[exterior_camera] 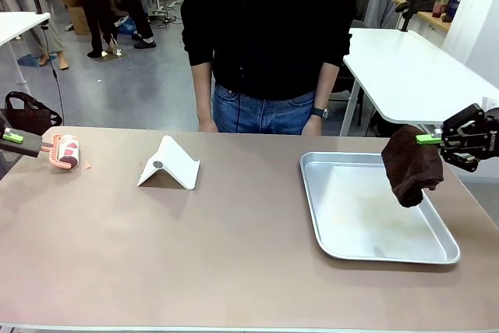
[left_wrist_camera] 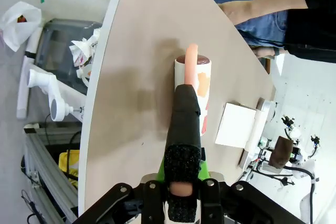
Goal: Clean the surface of the table.
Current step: Clean the area not pointed to by the person.
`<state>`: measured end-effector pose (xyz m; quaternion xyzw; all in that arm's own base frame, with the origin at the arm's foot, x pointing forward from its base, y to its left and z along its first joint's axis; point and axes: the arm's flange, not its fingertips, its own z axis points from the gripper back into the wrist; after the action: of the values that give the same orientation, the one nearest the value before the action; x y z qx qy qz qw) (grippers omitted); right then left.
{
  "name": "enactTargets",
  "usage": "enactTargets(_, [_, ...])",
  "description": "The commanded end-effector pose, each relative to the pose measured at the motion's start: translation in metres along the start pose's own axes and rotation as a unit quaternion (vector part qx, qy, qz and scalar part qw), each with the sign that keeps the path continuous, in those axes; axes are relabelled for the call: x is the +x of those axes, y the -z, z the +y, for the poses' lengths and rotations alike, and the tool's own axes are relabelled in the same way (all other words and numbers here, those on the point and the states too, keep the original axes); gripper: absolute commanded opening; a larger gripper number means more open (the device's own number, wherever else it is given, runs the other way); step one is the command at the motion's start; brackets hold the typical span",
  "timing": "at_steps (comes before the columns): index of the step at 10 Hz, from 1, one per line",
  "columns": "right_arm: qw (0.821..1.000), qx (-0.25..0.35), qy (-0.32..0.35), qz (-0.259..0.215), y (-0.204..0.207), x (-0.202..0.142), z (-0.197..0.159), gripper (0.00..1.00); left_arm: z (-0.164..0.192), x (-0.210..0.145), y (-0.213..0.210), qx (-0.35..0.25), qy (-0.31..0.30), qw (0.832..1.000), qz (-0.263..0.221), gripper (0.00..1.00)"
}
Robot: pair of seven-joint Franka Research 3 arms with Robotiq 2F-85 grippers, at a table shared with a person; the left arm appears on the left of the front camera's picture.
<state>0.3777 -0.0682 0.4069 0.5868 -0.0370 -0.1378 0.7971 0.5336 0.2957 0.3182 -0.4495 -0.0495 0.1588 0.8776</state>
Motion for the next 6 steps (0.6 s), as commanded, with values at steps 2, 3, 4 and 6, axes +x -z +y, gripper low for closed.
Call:
enactTargets(2, [1.0, 0.002, -0.009, 0.004, -0.002, -0.001, 0.001, 0.12, 0.005, 0.004, 0.0, 0.023, -0.02, 0.999, 0.027, 0.22])
enactTargets(3, [1.0, 0.002, -0.009, 0.004, -0.002, -0.001, 0.001, 0.12, 0.006, 0.006, 0.003, 0.023, -0.023, 0.999, 0.034, 0.22])
enactTargets(4, [1.0, 0.002, -0.009, 0.004, -0.002, -0.001, 0.001, 0.12, 0.006, 0.009, 0.008, 0.028, -0.029, 0.998, 0.044, 0.22])
enactTargets(6, [1.0, 0.002, -0.009, 0.004, -0.002, -0.001, 0.001, 0.12, 0.0, 0.016, 0.021, 0.04, -0.033, 0.997, 0.056, 0.22])
